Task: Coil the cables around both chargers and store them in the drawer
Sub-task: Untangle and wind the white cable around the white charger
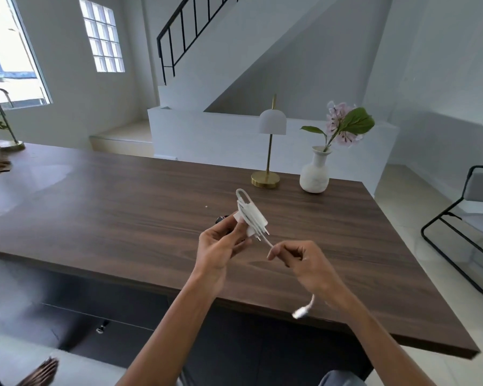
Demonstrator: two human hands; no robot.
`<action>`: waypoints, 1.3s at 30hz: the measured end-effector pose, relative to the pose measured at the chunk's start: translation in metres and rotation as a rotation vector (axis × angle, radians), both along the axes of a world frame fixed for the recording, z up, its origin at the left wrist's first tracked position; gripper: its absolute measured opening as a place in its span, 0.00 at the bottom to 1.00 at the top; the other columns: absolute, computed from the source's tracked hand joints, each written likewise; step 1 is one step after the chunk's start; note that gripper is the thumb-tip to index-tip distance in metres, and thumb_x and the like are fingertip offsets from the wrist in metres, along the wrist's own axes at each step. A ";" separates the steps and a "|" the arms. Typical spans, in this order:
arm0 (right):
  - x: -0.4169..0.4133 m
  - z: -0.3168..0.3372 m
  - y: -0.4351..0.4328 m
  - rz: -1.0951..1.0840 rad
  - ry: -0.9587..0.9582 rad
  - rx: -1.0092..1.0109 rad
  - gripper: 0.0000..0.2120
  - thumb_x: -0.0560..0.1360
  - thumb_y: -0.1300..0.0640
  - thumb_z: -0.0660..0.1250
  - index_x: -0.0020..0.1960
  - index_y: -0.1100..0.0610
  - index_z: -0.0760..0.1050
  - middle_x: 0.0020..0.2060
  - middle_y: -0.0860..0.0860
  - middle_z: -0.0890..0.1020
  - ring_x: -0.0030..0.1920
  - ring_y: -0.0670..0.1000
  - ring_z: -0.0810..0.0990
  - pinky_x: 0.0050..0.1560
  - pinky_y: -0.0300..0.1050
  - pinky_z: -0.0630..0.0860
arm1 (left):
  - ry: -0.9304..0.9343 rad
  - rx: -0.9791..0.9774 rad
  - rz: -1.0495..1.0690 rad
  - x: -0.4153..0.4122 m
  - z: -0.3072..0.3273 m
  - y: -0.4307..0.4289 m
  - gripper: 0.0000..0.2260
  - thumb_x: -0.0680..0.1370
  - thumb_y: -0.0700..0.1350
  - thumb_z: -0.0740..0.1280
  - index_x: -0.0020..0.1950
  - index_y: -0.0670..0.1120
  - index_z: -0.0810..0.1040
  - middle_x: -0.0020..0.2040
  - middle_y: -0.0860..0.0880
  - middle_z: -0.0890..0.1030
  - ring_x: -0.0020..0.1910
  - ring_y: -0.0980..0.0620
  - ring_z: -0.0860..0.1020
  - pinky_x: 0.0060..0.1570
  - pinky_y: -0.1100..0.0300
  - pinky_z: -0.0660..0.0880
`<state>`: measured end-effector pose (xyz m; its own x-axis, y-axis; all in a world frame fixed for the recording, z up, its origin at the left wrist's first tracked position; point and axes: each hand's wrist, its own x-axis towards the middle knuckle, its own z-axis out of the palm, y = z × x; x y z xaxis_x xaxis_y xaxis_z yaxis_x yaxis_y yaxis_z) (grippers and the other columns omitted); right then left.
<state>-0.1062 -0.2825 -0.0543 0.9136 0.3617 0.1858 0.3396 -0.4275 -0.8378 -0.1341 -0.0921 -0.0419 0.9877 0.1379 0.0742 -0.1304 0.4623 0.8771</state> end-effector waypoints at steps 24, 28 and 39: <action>-0.005 0.017 -0.056 0.259 0.438 0.062 0.10 0.82 0.60 0.64 0.57 0.59 0.82 0.50 0.56 0.87 0.54 0.54 0.85 0.54 0.42 0.80 | -0.310 1.021 0.300 0.028 -0.080 -0.024 0.19 0.74 0.39 0.76 0.64 0.49 0.83 0.53 0.57 0.81 0.51 0.57 0.82 0.47 0.57 0.84; -0.007 0.002 -0.059 0.292 0.455 0.249 0.12 0.79 0.63 0.67 0.61 0.63 0.80 0.54 0.59 0.86 0.59 0.57 0.84 0.56 0.45 0.82 | -0.366 1.090 0.316 0.028 -0.088 -0.025 0.16 0.76 0.39 0.74 0.63 0.52 0.83 0.55 0.56 0.82 0.51 0.58 0.82 0.48 0.55 0.82; 0.005 -0.023 -0.065 0.190 0.453 0.464 0.12 0.71 0.53 0.76 0.49 0.60 0.82 0.41 0.62 0.85 0.49 0.60 0.86 0.45 0.43 0.83 | -0.568 1.415 0.360 0.025 -0.094 -0.029 0.20 0.75 0.37 0.74 0.64 0.50 0.78 0.62 0.55 0.81 0.55 0.54 0.82 0.38 0.53 0.82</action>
